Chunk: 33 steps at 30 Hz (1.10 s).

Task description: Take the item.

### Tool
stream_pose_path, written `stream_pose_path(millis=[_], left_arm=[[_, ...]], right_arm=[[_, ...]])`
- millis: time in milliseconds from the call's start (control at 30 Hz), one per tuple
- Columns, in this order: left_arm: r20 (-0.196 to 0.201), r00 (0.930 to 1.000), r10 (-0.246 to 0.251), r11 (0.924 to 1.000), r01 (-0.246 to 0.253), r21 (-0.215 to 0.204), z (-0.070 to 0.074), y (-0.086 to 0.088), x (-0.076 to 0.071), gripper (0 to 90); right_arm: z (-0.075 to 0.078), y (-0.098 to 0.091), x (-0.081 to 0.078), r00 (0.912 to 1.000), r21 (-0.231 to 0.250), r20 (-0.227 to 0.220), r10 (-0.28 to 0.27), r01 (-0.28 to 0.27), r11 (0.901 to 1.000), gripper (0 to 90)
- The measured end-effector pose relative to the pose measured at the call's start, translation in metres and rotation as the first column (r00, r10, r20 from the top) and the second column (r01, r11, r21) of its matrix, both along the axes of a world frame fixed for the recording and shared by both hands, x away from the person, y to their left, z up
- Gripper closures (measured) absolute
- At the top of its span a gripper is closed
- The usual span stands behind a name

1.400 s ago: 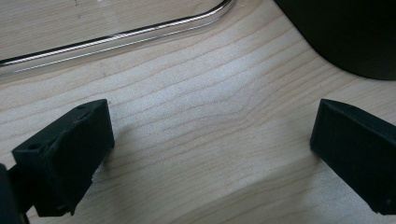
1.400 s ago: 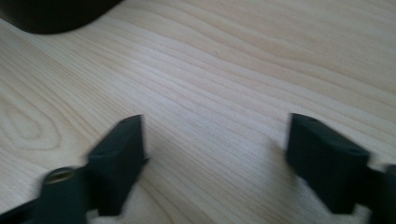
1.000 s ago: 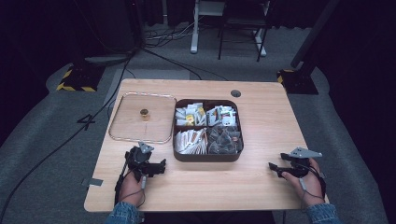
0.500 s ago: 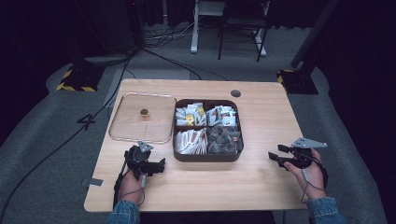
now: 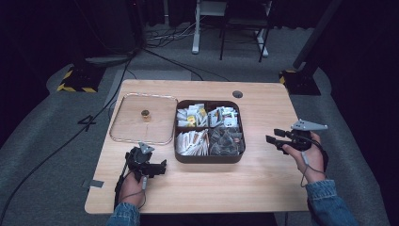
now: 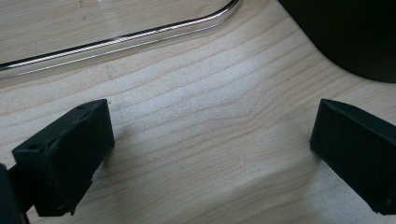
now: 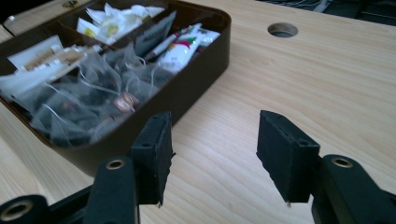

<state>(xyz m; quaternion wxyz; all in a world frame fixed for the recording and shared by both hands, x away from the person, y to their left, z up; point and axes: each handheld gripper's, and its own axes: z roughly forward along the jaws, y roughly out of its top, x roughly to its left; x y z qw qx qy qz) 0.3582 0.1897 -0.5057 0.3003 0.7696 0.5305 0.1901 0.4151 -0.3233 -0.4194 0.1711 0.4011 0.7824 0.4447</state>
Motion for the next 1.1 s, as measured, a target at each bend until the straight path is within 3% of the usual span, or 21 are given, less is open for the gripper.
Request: stream_pose_path(millis=[300, 567, 733, 833, 1100], left_arm=[[-0.001, 1.0000, 0.000, 1.0000, 0.000, -0.001, 0.000, 0.000, 0.000, 0.0], [0.000, 1.0000, -0.003, 1.0000, 0.003, 0.001, 0.000, 0.000, 0.000, 0.0], [0.001, 1.0000, -0.006, 1.0000, 0.006, 0.000, 0.000, 0.001, -0.001, 0.0], [-0.002, 1.0000, -0.002, 1.0000, 0.002, 0.000, 0.000, 0.000, -0.002, 0.0], [-0.001, 0.9999, -0.012, 0.9999, 0.012, 0.000, 0.000, 0.001, -0.001, 0.0]], right_arm=[[0.018, 0.024, 0.022, 0.9997, -0.017, 0.010, 0.021, -0.021, 0.9996, 46.8], [0.028, 0.051, 0.040, 0.9982, -0.047, -0.031, 0.051, -0.052, 0.9975, 47.6], [0.028, 0.065, 0.052, 0.9963, -0.057, -0.047, 0.072, -0.075, 0.9956, 48.4], [0.024, 0.075, 0.062, 0.9944, -0.036, -0.087, 0.059, -0.063, 0.9974, 49.2], [0.019, 0.098, 0.076, 0.9926, -0.040, -0.103, 0.065, -0.070, 0.9968, 50.4]])
